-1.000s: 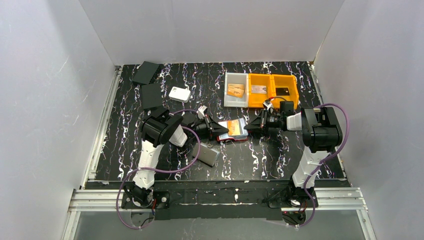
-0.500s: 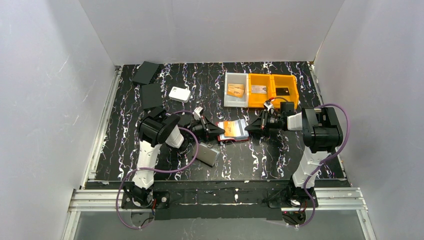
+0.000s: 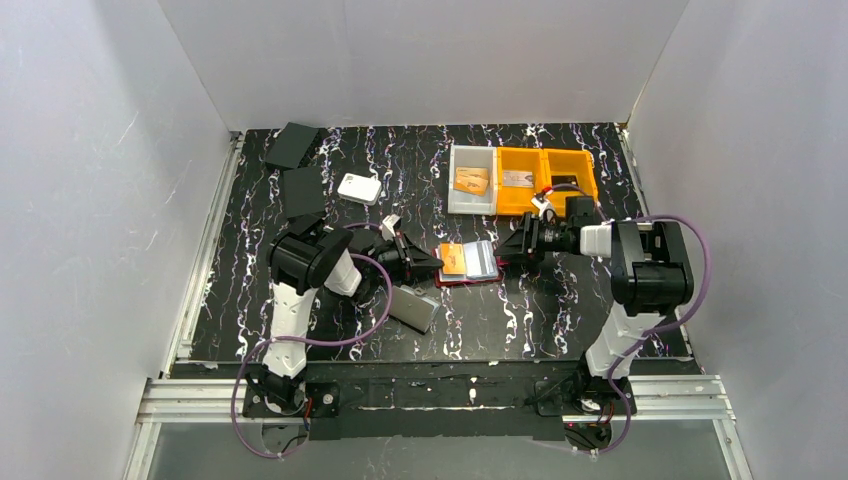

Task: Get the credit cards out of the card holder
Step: Remove the credit card from the card holder.

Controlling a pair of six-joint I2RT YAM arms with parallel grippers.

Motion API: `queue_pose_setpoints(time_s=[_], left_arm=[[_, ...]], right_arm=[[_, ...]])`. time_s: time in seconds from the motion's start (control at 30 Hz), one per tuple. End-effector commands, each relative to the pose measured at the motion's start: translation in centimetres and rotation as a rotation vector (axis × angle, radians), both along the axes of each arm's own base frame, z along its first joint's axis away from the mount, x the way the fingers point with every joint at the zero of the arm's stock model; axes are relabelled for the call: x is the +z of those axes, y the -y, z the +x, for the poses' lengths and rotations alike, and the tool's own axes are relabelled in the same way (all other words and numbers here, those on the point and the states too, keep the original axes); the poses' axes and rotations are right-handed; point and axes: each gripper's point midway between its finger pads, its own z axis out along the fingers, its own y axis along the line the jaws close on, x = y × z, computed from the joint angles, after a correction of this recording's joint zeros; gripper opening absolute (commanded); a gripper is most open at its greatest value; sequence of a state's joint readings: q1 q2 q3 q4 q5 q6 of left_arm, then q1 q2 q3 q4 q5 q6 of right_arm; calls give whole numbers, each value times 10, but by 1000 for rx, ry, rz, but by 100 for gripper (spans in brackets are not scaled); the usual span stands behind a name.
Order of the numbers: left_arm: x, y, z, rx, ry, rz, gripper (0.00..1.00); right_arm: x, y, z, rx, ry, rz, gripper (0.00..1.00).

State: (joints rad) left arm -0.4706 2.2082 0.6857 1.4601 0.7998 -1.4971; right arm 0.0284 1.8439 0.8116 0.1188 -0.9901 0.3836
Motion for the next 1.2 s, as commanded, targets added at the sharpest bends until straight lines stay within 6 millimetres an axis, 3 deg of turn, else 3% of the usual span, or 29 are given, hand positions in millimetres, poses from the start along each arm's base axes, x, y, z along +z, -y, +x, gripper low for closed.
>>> queue_pose_setpoints(time_s=[0.0,0.13,0.33,0.57,0.87,0.93,1.07,1.1,1.13,1.17], left_arm=[[35,4,-1,-54,107,-42,0],[48,7,1,-82,143,-64,0],[73,12,6,-97,191,-101,0],[96,28,-2,-126,231,-136,0],[107,43,-6,-146,242,-160,0],[110,45,-7,-151,245,-165,0],[108,45,-9,-148,241,-161,0],[107,44,-8,-143,239,-159,0],[107,42,-7,-133,237,-156,4],[105,38,-6,-116,237,-150,14]], right_arm=[[36,11,18,34,223,-77,62],[61,7,11,96,310,-46,72],[84,-17,-7,202,335,78,72],[89,-46,-16,234,274,192,70],[89,-51,-12,201,199,228,66],[89,-52,-10,188,180,238,54],[92,-51,-8,176,162,272,8],[93,-49,-8,173,167,272,1],[94,-47,-7,165,177,270,1],[96,-44,-6,159,191,267,1]])
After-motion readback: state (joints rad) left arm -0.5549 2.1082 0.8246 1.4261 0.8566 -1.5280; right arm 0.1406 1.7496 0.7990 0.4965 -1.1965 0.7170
